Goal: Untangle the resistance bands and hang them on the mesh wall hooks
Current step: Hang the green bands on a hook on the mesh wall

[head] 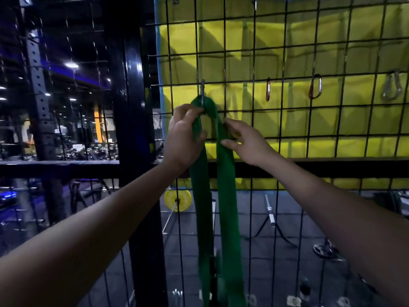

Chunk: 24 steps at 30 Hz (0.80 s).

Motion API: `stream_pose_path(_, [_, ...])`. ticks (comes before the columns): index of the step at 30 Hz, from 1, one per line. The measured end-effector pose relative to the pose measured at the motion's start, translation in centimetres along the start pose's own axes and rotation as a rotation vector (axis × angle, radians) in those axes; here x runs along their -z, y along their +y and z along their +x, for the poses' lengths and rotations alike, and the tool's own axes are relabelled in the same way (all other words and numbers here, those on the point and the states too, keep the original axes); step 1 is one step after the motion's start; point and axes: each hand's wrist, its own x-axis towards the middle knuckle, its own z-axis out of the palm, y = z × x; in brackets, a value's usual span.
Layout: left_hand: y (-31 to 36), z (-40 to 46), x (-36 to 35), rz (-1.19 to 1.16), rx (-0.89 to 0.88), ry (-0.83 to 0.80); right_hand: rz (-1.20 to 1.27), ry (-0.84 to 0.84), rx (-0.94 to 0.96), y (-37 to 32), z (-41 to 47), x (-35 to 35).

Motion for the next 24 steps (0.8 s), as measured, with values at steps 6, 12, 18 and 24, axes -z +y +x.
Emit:
stream_pose_path(6, [4.8,-6.7,-5.1,-0.092,0.032,-0.207,-0.11,0.001,-0.146,4.3,-8.1,2.6])
stream_pose_path(12, [11.8,-15.5,-13.6,-0.235,0.094,-0.506,-0.215,0.013,-0.293,9.8,-19.7,6.6])
stream_pose_path(18, [18.0,-26.6,-22.1,-0.344,0.19,-0.812,-0.264,-0.01,-0.608,16.4,-34.9,9.5])
stream_pose_path(24, [22.8,-37.9,-29.5,-0.492,0.197,-1.128,-0.288,0.001,-0.972,21.8,-48.4,10.5])
